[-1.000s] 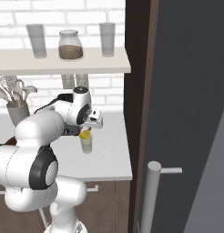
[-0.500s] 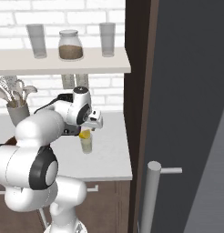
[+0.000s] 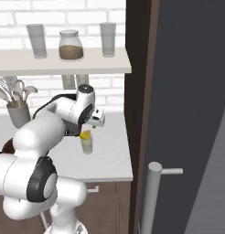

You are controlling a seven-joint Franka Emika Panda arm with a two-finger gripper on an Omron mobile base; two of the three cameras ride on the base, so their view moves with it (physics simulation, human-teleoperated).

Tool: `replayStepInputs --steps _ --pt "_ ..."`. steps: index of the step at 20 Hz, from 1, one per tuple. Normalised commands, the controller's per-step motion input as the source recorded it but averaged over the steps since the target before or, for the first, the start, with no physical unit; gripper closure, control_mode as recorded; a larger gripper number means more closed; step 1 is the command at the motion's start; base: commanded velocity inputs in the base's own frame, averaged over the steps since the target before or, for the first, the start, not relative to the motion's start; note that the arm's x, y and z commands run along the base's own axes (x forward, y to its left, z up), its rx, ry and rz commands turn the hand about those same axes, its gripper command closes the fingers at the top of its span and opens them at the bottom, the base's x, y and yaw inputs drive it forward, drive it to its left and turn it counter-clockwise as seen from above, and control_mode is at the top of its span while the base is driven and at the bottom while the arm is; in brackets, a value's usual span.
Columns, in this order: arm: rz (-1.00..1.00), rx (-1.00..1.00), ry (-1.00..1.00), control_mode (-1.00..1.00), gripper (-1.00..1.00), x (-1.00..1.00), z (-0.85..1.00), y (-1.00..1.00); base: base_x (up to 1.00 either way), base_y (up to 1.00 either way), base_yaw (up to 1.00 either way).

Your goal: Grab a lemon wedge from the fridge and one ice cube from the ice bowl, and put them in the glass of lemonade.

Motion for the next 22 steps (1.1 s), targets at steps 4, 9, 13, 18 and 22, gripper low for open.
replayStepInputs --steps 4,9,13,18,22 --pt "0.01 0.11 -0.08 -1.0 -1.0 -0.67 0.03 -0.13 0.0 0.0 0.0" --pt "0.0 0.11 -0.09 -1.0 -1.0 -0.73 0.1 -0.11 0.0 0.0 0.0" --pt "0.06 0.11 0.0 -1.0 -1.0 -0.33 0.53 -0.05 0.0 0.0 0.0" --pt "0.02 0.22 -0.02 -1.0 -1.0 -0.1 0.98 -0.23 0.0 0.0 0.0" --pt "0.0 0.2 -0.08 -1.0 -1.0 -0.27 0.91 -0.06 0.0 0.0 0.0"
